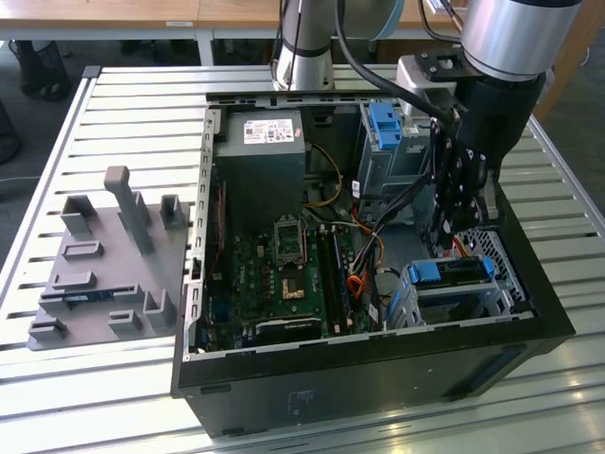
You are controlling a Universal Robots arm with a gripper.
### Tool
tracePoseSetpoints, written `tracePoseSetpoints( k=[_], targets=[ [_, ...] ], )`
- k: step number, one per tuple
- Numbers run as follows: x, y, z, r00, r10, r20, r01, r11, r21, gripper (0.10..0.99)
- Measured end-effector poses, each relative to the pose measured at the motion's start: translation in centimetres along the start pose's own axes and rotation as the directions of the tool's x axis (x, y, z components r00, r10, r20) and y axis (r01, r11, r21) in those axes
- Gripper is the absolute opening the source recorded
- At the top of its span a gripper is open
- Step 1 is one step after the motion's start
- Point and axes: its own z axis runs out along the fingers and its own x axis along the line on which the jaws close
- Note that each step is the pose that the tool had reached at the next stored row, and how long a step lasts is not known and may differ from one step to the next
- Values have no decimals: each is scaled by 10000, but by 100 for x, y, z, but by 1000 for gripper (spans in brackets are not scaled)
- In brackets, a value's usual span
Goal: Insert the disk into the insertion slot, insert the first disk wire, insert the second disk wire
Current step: 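Insert the second disk wire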
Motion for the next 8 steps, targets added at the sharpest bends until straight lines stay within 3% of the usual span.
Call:
tracePoseSetpoints(
  k=[1,3,8],
  targets=[
    [0,0,1,10000,0,1,0,10000,0,224],
    [0,0,2,10000,0,3,0,10000,0,141],
    [0,0,3,10000,0,-7,0,10000,1,141]
  ],
)
